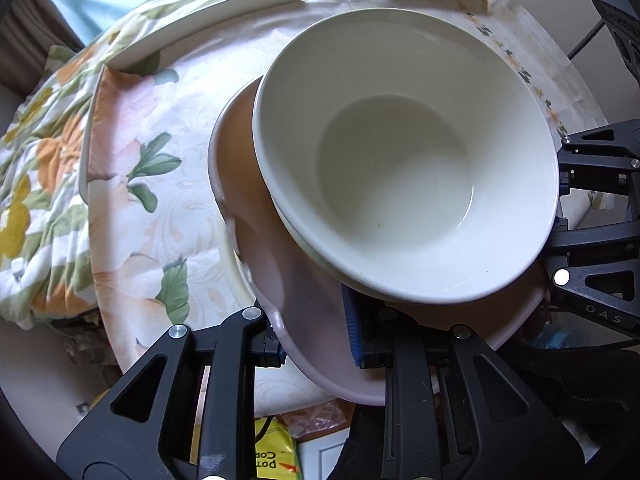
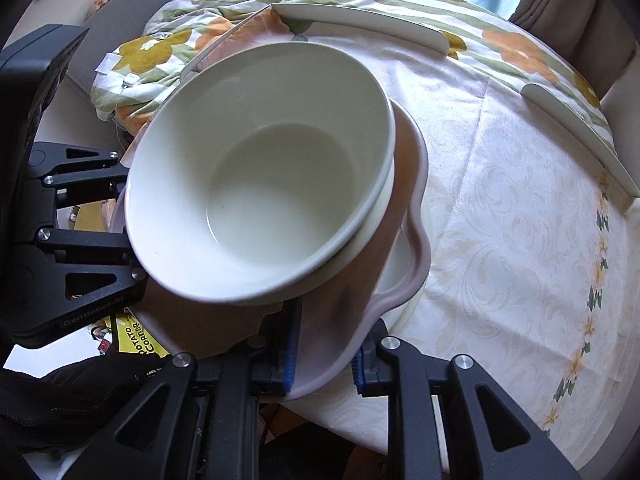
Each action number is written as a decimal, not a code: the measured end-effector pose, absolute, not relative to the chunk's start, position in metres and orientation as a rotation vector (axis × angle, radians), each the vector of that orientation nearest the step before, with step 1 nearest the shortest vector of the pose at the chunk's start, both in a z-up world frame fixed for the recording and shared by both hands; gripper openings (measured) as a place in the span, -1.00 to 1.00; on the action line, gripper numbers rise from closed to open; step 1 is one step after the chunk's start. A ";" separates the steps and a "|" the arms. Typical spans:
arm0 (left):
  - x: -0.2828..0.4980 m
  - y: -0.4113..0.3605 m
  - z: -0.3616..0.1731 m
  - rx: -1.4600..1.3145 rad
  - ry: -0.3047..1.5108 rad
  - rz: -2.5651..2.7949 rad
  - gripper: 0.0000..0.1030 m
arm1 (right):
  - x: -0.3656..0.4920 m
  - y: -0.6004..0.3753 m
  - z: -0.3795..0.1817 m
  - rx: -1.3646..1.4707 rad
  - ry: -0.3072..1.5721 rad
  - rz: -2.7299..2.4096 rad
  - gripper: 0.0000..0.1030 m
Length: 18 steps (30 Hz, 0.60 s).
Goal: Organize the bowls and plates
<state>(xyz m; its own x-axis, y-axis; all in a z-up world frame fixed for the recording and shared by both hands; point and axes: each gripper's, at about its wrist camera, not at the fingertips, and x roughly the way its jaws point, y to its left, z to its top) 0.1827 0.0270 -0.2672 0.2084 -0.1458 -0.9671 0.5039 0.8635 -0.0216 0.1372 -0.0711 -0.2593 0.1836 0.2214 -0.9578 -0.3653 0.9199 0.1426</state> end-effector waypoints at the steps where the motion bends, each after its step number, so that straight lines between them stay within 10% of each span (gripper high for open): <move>1: 0.183 0.027 -0.269 0.329 1.292 -0.466 -0.63 | 0.137 -0.071 -0.261 -0.123 1.328 0.413 -0.62; 18: 0.194 0.023 -0.271 0.335 1.402 -0.490 -0.61 | 0.148 -0.073 -0.259 -0.088 1.412 0.391 -0.61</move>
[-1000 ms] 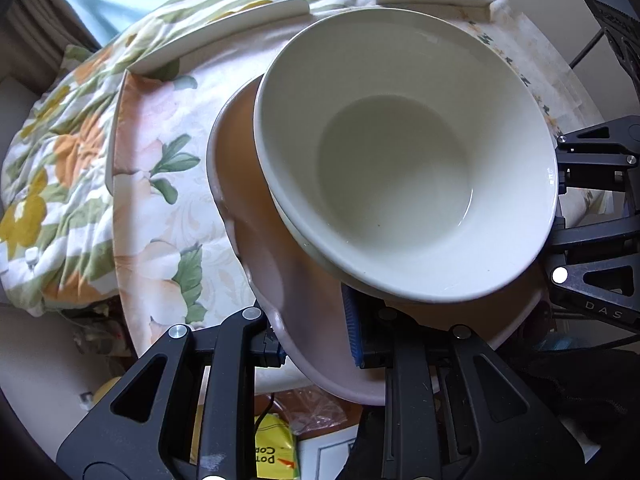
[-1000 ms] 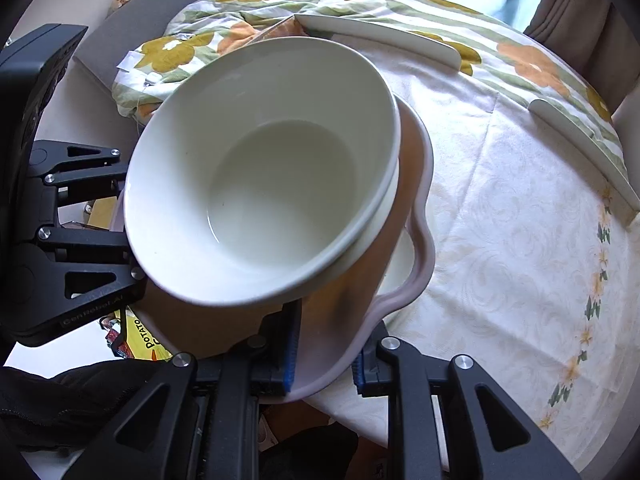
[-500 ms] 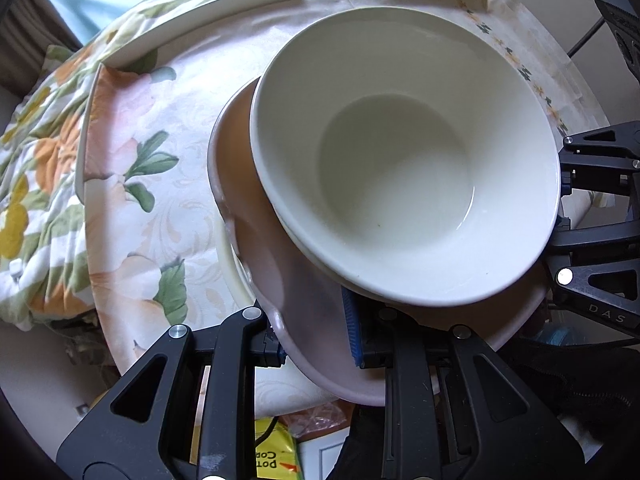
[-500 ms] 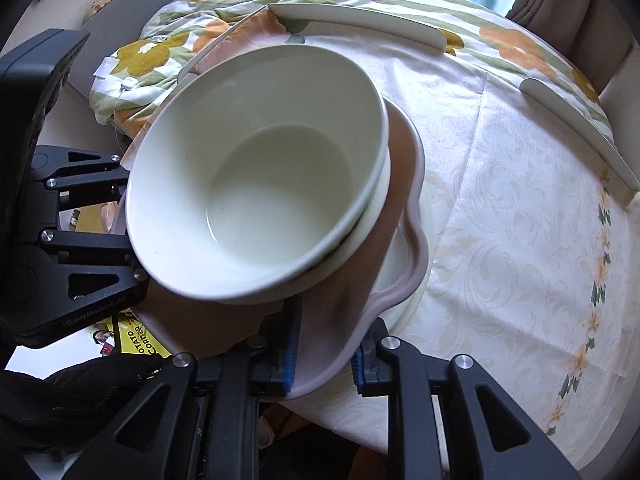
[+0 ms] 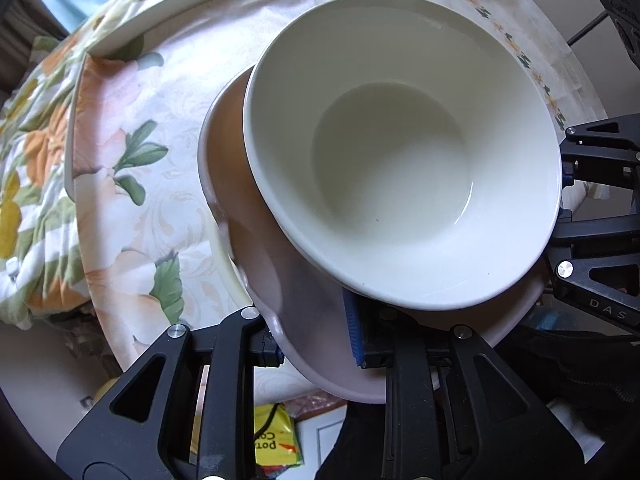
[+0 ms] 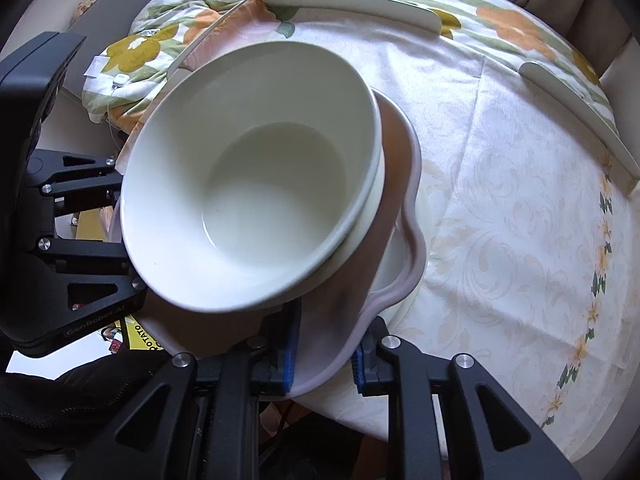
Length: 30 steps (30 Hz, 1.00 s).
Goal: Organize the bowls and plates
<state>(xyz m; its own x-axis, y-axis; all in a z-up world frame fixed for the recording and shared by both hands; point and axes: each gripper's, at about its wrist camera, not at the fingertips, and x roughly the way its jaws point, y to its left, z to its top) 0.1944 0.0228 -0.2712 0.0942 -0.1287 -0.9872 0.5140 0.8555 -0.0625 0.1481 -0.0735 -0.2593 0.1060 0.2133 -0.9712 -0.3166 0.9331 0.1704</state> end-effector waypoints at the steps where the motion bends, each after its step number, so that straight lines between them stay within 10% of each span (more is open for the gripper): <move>1: 0.195 0.023 -0.271 0.334 1.412 -0.496 -0.61 | 0.149 -0.074 -0.258 -0.083 1.425 0.388 -0.61; 10: 0.188 0.020 -0.266 0.355 1.435 -0.558 -0.31 | 0.142 -0.071 -0.252 -0.055 1.446 0.367 -0.22; 20: 0.179 0.023 -0.254 0.329 1.431 -0.574 0.02 | 0.135 -0.079 -0.243 -0.011 1.445 0.324 -0.22; 24: 0.176 0.022 -0.246 0.325 1.396 -0.547 0.49 | 0.133 -0.084 -0.238 0.016 1.431 0.330 -0.11; 30: 0.173 0.026 -0.237 0.279 1.379 -0.491 0.49 | 0.128 -0.086 -0.232 0.030 1.408 0.349 -0.11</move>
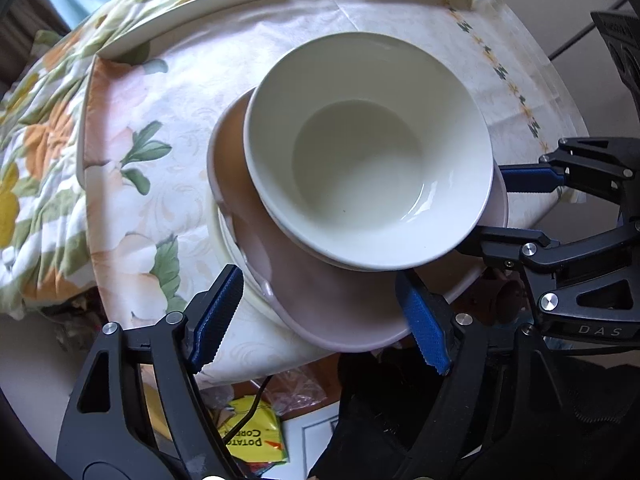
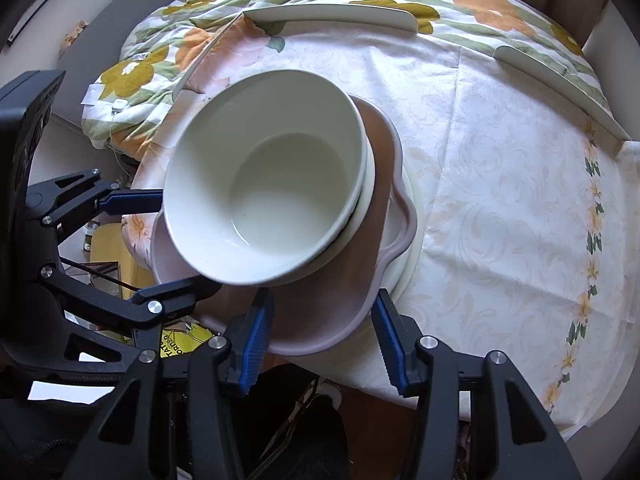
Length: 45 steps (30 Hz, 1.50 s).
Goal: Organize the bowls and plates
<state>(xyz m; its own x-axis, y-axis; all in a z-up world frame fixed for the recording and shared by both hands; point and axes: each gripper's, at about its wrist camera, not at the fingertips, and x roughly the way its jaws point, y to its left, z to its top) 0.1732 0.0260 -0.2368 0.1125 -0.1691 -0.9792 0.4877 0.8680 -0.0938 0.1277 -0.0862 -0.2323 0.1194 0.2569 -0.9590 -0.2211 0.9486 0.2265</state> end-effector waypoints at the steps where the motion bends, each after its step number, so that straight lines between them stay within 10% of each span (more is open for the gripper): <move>1: 0.171 0.027 -0.235 0.271 1.374 -0.480 0.49 | 0.126 -0.089 -0.231 0.038 1.401 0.349 -0.11; 15: 0.072 0.026 -0.107 0.132 0.981 -0.284 0.49 | 0.030 -0.129 -0.103 0.068 1.047 0.249 -0.10; 20: 0.018 0.029 -0.036 0.041 0.714 -0.213 0.98 | -0.021 -0.150 -0.038 0.046 0.818 0.134 0.76; 45: -0.074 0.015 0.019 0.067 0.419 -0.178 1.00 | -0.103 -0.171 0.010 0.082 0.533 -0.091 0.77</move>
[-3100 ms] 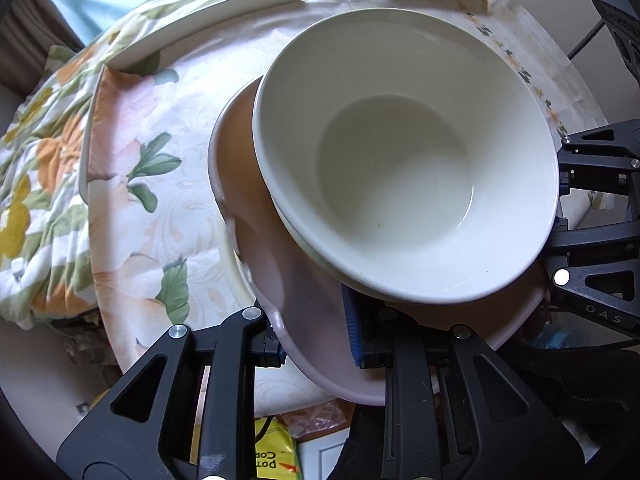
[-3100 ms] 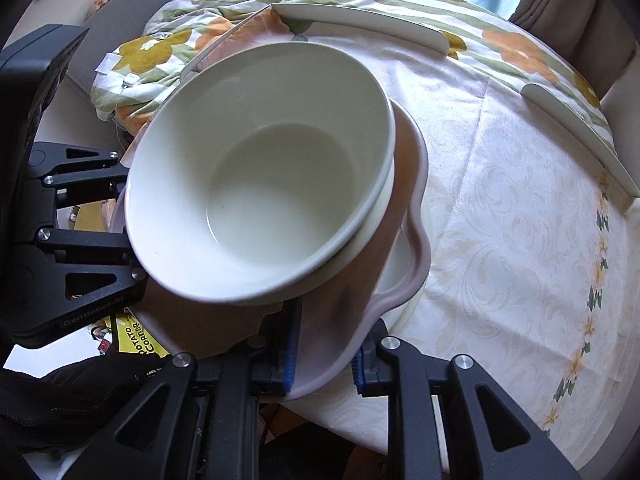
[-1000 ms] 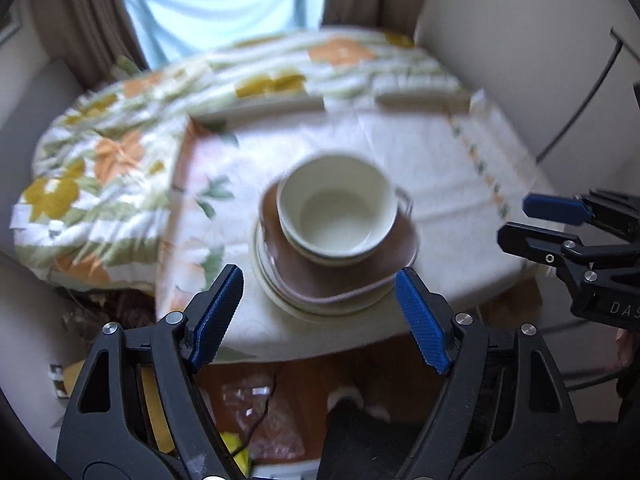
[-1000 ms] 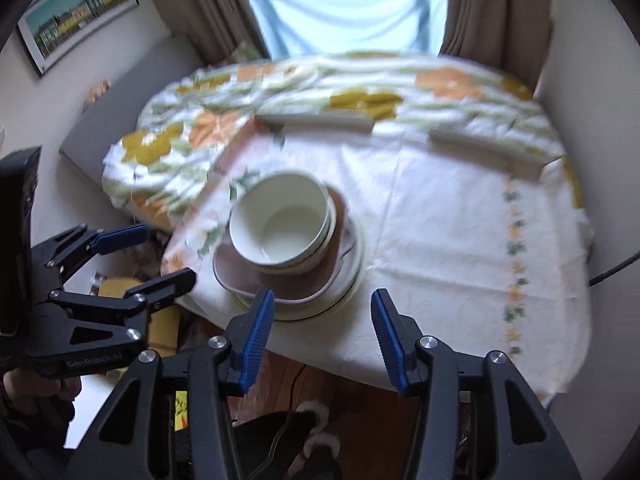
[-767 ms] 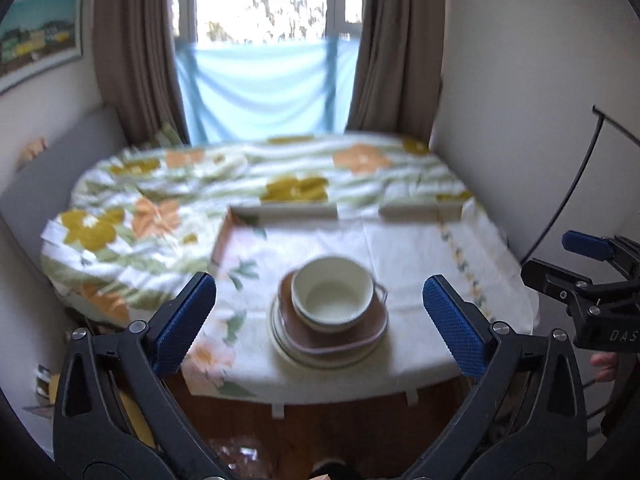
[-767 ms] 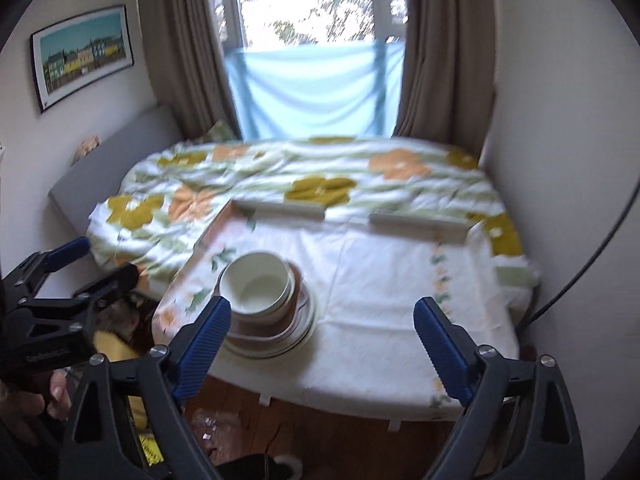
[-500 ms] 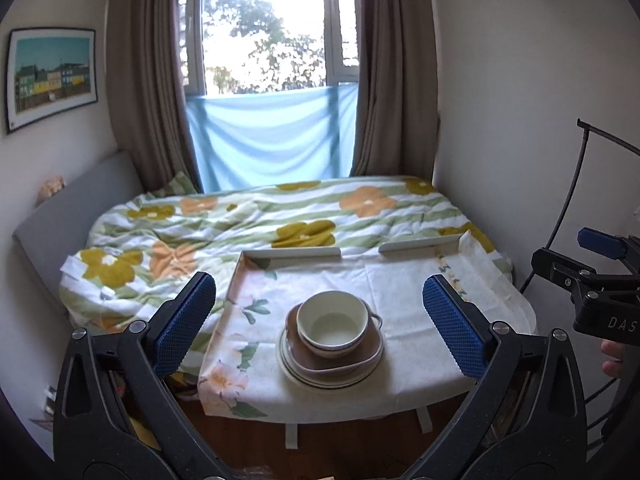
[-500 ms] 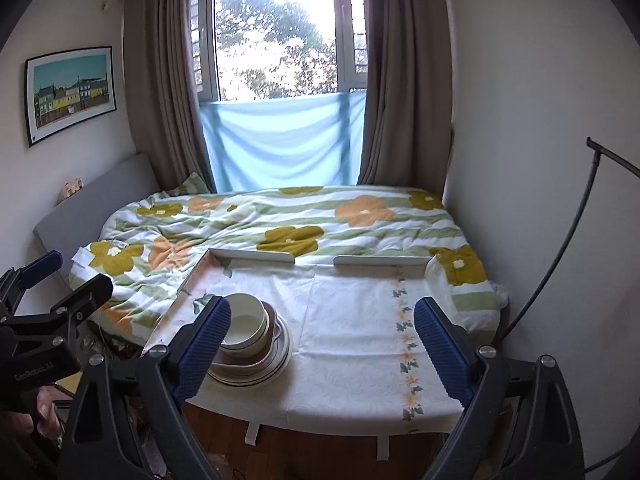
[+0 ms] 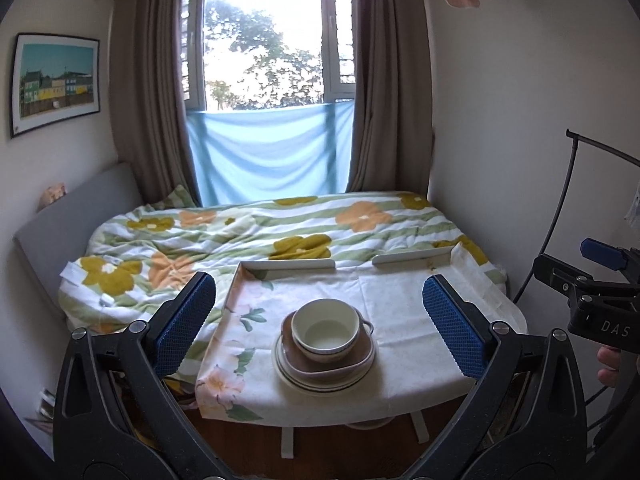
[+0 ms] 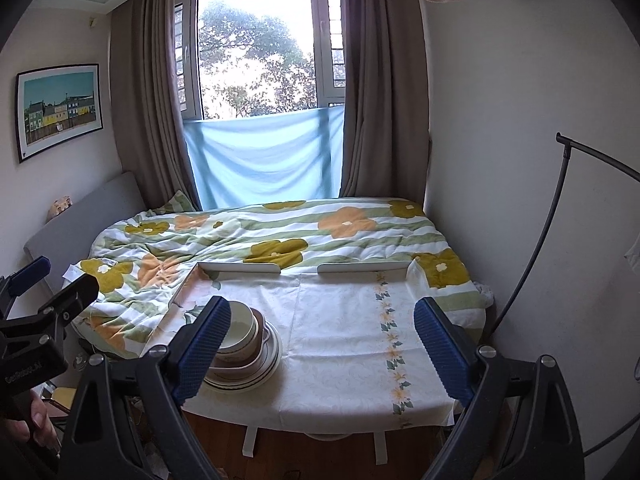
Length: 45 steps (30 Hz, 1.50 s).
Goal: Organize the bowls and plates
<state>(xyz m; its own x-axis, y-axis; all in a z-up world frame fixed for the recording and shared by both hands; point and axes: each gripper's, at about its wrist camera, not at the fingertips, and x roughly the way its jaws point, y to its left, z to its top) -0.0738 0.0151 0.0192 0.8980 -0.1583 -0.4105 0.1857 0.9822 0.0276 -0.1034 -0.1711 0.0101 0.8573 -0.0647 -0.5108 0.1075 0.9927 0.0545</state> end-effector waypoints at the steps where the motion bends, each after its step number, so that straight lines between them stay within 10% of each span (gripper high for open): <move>1: -0.075 0.015 0.019 0.064 0.419 -0.180 1.00 | -0.104 -0.171 0.009 0.083 0.534 -0.090 0.77; 45: -0.087 0.000 0.017 0.053 0.400 -0.175 1.00 | -0.111 -0.188 0.011 0.074 0.522 -0.100 0.77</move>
